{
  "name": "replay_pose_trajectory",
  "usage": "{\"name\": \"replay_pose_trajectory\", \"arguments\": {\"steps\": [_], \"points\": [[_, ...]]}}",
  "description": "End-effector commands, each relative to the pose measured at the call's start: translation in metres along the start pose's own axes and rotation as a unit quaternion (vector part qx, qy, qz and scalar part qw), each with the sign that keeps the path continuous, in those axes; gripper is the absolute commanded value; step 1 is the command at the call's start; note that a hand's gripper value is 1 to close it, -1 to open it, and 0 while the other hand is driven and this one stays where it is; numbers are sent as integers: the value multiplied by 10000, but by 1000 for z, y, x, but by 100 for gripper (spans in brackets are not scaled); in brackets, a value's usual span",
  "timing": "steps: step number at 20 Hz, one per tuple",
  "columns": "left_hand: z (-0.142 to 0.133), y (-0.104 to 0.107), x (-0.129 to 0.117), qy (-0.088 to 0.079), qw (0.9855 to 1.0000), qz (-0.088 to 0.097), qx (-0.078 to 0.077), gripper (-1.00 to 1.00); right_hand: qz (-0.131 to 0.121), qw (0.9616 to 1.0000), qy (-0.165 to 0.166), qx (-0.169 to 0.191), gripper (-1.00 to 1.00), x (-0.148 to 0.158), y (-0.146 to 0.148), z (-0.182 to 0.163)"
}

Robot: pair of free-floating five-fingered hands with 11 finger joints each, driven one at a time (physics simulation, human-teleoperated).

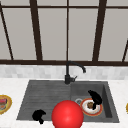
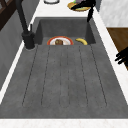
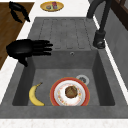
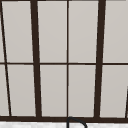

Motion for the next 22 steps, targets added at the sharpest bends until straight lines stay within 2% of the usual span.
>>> {"name": "replay_pose_trajectory", "arguments": {"steps": [1,4,7,15,20,22], "points": [[0,0,0,0,10000,0,0,0,3,10000,-3,-10,-100,-3,0,-5],[0,0,0,0,10000,0,0,0,-3,10000,-17,6,-100,-3,0,-4],[0,0,0,0,10000,0,0,0,14,9998,179,-67,-100,1,-1,27],[0,0,0,0,10000,0,0,0,-5,9997,218,-91,-100,7,-4,82],[0,0,0,0,10000,0,0,0,-4,9999,135,-16,-100,13,-12,93],[0,0,0,0,10000,0,0,0,-55,9993,280,223,-100,16,-18,100]]}}
